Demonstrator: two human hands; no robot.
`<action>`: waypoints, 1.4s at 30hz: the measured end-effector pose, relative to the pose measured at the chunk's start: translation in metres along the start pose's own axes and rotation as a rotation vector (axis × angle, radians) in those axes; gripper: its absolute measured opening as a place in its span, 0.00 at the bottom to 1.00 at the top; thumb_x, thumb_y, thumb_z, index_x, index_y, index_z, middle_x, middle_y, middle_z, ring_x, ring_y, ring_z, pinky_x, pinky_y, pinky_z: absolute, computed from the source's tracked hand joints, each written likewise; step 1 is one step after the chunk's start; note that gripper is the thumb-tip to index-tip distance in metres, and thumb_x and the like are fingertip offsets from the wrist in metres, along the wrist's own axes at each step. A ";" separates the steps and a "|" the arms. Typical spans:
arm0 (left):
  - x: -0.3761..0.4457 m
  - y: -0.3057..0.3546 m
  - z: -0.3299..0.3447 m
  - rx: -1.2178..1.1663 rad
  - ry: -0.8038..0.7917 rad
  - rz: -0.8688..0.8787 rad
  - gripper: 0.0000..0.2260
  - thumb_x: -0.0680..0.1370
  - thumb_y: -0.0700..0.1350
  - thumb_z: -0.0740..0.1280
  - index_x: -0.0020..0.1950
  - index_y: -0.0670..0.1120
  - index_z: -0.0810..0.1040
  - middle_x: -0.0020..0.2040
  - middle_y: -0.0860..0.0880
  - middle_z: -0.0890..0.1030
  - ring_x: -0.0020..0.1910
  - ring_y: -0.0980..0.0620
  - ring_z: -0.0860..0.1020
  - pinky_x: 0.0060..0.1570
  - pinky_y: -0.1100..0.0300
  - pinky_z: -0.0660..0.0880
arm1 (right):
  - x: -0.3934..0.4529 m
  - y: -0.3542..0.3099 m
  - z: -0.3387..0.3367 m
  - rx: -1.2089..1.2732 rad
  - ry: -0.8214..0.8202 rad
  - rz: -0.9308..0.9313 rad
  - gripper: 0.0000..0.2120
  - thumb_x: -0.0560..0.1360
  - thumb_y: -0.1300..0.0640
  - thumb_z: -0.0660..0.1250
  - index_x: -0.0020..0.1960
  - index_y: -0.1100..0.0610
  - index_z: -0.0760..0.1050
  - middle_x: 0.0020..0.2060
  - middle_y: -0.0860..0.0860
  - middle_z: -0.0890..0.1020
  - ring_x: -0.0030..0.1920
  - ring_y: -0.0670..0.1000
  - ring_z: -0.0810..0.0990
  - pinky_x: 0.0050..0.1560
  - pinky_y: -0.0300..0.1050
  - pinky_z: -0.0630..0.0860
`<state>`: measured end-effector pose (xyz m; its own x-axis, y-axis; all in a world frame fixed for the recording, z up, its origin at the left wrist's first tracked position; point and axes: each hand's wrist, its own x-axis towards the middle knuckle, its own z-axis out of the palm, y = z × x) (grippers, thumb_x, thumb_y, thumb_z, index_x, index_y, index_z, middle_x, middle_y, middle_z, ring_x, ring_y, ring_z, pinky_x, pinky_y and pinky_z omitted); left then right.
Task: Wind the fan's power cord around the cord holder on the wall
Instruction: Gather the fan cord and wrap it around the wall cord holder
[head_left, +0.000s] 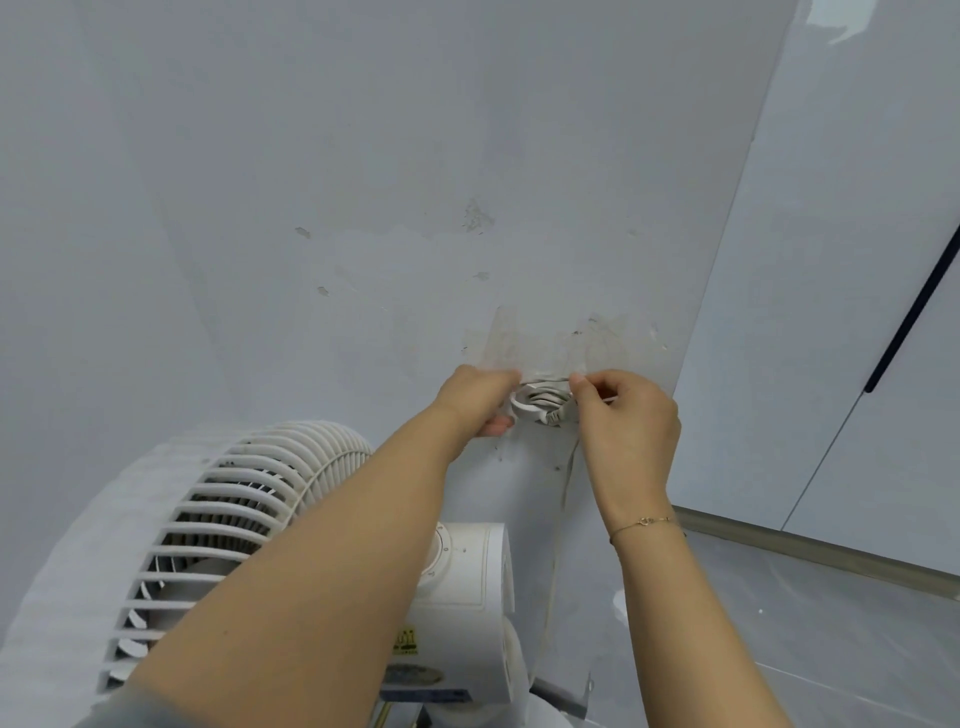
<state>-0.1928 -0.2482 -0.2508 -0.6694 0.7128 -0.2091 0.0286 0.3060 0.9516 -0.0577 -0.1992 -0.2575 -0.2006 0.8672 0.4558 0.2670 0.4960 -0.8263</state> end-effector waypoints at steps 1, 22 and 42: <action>-0.002 0.000 0.000 0.021 -0.024 -0.048 0.11 0.76 0.46 0.66 0.55 0.41 0.76 0.45 0.45 0.77 0.38 0.48 0.78 0.47 0.56 0.79 | 0.000 0.001 0.000 -0.011 0.007 -0.025 0.11 0.75 0.53 0.66 0.40 0.56 0.83 0.34 0.51 0.83 0.37 0.51 0.78 0.38 0.44 0.71; -0.006 -0.006 0.003 0.415 0.013 0.372 0.11 0.70 0.44 0.75 0.48 0.47 0.75 0.41 0.51 0.75 0.38 0.53 0.72 0.44 0.59 0.72 | -0.008 0.054 0.001 0.553 -0.053 0.453 0.16 0.73 0.51 0.71 0.32 0.59 0.76 0.19 0.49 0.72 0.24 0.51 0.73 0.33 0.49 0.77; 0.001 -0.003 0.008 0.483 0.137 0.343 0.11 0.73 0.49 0.70 0.34 0.50 0.71 0.35 0.54 0.73 0.40 0.50 0.71 0.42 0.57 0.68 | -0.066 0.087 0.026 0.292 -0.197 0.390 0.20 0.81 0.48 0.56 0.38 0.57 0.76 0.26 0.48 0.70 0.29 0.48 0.69 0.31 0.42 0.65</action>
<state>-0.1878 -0.2434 -0.2551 -0.6511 0.7435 0.1525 0.5718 0.3483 0.7428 -0.0455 -0.2145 -0.3683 -0.3195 0.9463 0.0486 0.0892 0.0811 -0.9927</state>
